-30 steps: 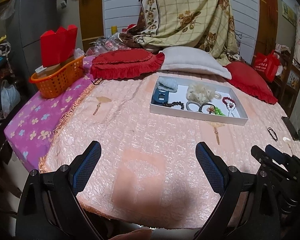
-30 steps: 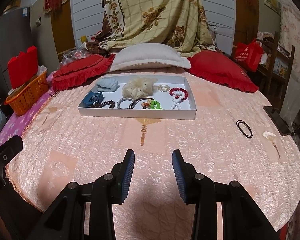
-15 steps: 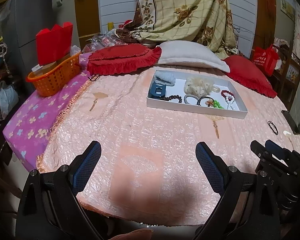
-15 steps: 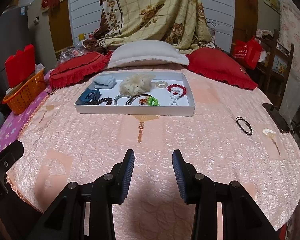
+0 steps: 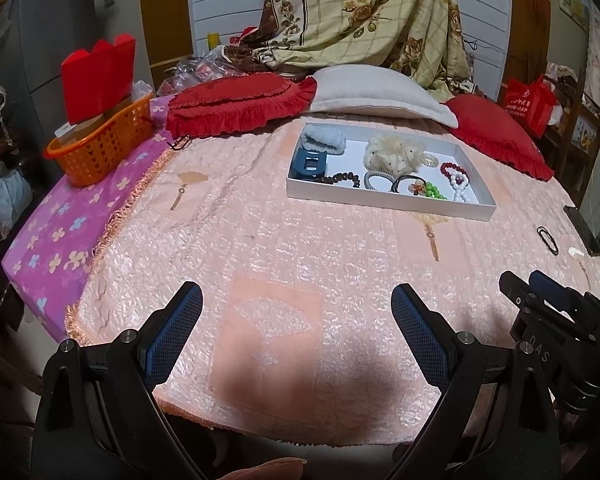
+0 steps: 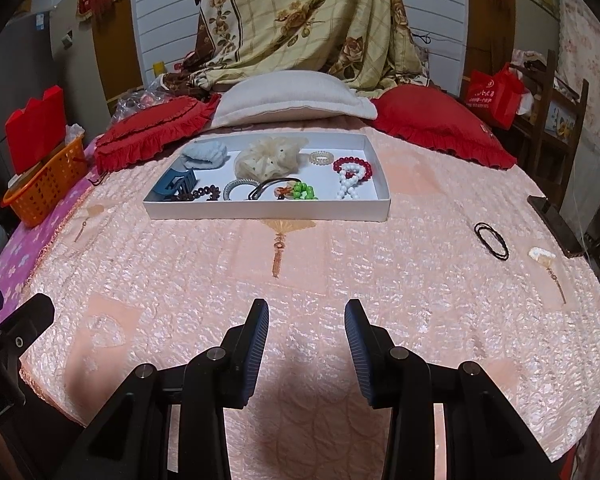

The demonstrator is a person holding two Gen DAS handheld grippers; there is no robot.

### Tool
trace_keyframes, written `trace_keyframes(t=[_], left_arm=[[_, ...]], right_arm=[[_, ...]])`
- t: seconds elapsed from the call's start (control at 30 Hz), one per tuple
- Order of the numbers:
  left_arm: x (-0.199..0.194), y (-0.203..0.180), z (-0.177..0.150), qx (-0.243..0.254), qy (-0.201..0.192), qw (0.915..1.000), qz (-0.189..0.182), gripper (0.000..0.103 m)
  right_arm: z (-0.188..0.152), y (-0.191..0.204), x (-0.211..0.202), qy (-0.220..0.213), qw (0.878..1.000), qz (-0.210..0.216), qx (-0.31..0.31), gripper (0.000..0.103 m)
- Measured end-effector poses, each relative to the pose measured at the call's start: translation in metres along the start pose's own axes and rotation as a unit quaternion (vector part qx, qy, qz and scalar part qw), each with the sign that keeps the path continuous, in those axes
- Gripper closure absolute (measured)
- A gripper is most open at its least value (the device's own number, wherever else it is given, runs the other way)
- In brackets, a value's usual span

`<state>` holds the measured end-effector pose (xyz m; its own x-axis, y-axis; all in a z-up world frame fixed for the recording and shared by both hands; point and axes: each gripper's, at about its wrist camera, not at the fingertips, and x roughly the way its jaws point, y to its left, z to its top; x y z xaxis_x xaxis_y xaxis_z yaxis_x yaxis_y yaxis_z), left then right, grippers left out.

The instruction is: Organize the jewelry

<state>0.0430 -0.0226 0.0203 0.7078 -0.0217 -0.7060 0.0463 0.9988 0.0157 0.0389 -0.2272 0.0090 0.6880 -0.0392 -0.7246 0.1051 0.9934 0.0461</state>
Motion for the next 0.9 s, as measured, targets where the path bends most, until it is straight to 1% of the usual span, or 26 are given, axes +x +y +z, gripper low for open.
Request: trace_keyframes(t=[0.63,0.9], left_arm=[[0.015,-0.001,-0.004,0.002,0.020,0.9998,0.008,0.008],[0.018,-0.002,-0.004,0.004,0.026,0.9996,0.004,0.008]], right_arm=[[-0.003,-0.001,0.009,0.009,1.000,-0.001,0.002,0.065],[-0.004,-0.002,0.011,0.007,1.000,-0.009,0.000,0.065]])
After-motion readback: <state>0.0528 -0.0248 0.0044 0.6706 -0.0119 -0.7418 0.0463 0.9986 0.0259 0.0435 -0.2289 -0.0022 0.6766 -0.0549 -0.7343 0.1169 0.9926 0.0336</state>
